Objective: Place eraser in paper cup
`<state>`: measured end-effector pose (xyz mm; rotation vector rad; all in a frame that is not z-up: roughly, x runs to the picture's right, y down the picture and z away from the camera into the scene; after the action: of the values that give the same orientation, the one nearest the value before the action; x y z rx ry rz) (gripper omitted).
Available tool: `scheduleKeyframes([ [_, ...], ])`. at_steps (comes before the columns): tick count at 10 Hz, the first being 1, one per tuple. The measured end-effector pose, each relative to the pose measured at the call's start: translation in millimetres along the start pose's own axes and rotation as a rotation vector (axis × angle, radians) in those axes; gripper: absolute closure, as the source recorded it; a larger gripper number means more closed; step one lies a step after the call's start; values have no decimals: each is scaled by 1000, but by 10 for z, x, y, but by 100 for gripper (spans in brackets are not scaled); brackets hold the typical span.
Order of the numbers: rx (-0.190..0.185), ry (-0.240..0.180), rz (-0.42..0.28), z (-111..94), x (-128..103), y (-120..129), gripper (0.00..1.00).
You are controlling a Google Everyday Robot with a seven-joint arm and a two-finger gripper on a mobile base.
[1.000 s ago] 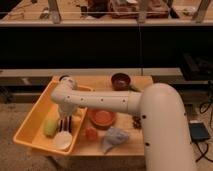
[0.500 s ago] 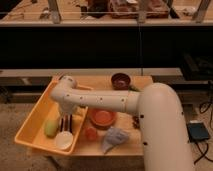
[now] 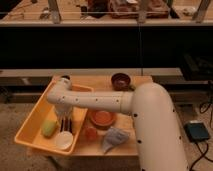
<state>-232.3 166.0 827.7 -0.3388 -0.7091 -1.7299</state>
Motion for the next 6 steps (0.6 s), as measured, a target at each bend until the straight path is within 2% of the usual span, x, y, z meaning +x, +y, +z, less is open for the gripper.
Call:
scheduleKeyframes([
  [1, 1, -9, -6, 58, -19, -45, 61],
  [4, 0, -17, -8, 81, -36, -59, 43],
  [6, -4, -20, -10, 82, -47, -53, 40],
])
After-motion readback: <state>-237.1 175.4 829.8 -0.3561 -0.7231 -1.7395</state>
